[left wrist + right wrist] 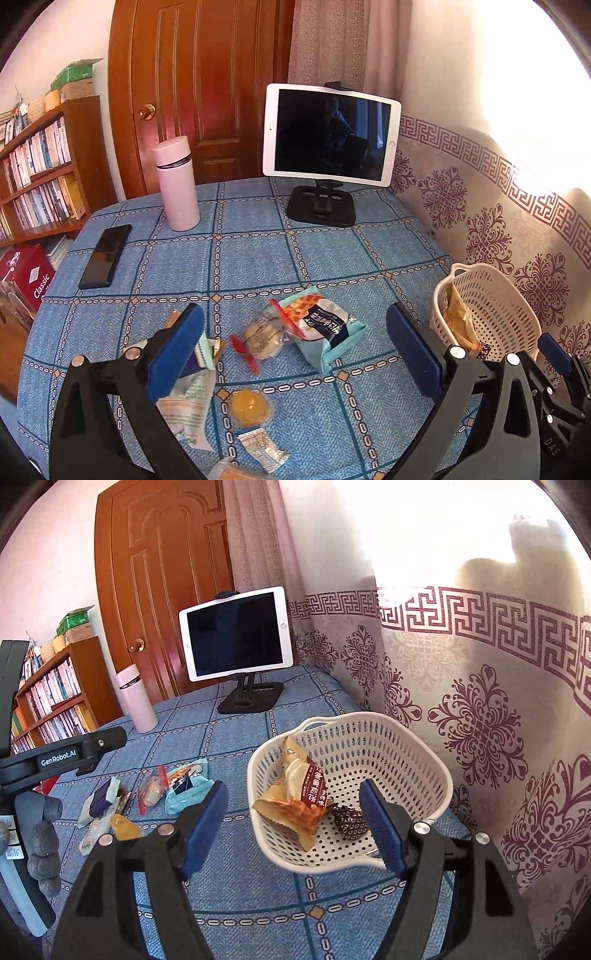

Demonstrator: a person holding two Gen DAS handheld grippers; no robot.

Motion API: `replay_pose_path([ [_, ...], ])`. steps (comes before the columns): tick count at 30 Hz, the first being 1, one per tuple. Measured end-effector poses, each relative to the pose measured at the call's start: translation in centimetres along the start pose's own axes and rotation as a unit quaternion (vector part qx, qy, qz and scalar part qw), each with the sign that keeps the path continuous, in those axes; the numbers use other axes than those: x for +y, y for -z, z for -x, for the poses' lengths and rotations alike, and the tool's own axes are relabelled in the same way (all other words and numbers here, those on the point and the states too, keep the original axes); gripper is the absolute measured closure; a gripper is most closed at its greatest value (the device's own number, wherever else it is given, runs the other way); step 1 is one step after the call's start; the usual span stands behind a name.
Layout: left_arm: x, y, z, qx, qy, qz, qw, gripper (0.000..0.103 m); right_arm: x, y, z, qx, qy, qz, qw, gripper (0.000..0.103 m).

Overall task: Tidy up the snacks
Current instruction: 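Move the left gripper back to the blue-and-white tissue pack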

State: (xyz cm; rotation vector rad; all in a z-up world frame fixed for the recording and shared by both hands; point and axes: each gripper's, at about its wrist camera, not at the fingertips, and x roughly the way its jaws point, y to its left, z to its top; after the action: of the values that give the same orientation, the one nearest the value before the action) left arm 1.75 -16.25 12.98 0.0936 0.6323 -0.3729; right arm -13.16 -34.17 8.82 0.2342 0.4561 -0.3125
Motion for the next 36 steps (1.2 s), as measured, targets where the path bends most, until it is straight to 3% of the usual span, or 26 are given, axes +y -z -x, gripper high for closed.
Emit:
replay_pose_path([
  [11,7.3,1.0,-0.2,0.009,-0.058,0.031,0.9978,0.003,3.5,0.9,-0.5,0.021,-0.034,0.022,0.999,0.029],
  [21,12.1,3.5,-1.6,0.036,-0.099,0.020,0.9943,0.003,7.3,2.9,-1.6,0.059,-0.076,0.050,0.994,0.029],
  [30,13.1,5.6,-5.2,0.085,-0.091,-0.034,0.9916,0.003,9.9,5.2,-2.7,0.103,-0.105,0.070,0.987,0.029],
  [36,11.9,5.8,-6.9,0.084,-0.095,-0.100,0.9869,0.003,11.0,5.7,-3.1,0.114,-0.111,0.079,0.984,0.029],
])
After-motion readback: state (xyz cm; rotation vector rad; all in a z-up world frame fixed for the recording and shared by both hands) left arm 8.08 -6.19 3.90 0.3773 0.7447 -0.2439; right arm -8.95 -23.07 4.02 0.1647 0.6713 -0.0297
